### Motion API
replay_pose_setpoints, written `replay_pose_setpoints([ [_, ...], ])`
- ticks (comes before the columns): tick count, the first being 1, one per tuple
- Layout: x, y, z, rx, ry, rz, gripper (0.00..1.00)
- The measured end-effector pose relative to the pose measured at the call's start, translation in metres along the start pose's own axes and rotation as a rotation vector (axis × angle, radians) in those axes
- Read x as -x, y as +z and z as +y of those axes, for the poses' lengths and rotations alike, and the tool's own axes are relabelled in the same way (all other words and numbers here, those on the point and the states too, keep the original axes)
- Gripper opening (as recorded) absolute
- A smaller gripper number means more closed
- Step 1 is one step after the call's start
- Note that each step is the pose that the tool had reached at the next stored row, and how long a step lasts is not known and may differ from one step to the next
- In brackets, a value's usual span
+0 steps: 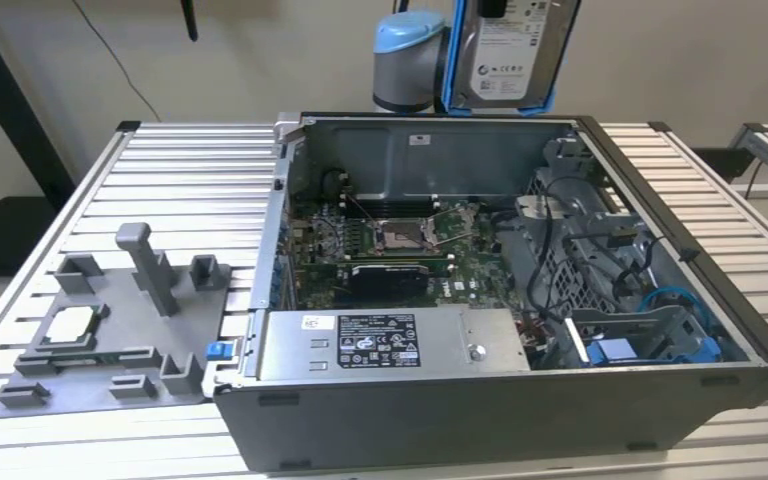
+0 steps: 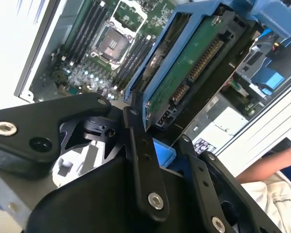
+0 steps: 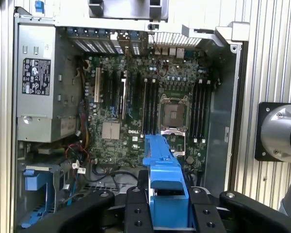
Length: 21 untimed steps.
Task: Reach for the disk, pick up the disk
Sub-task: 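Pick up the disk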
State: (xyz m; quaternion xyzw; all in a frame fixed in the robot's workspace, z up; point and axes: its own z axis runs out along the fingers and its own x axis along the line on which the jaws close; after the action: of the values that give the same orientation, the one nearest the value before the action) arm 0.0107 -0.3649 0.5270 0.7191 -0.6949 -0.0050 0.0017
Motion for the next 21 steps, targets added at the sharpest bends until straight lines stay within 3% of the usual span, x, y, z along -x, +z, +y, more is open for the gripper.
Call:
replay_pose_setpoints([
  [11,-0.001,-0.0002,-0.0275,0.0,0.0,-0.0001,0.0],
  [21,-0.0016,-0.0004,-0.0451,0.0,0.0,0.0,0.0],
])
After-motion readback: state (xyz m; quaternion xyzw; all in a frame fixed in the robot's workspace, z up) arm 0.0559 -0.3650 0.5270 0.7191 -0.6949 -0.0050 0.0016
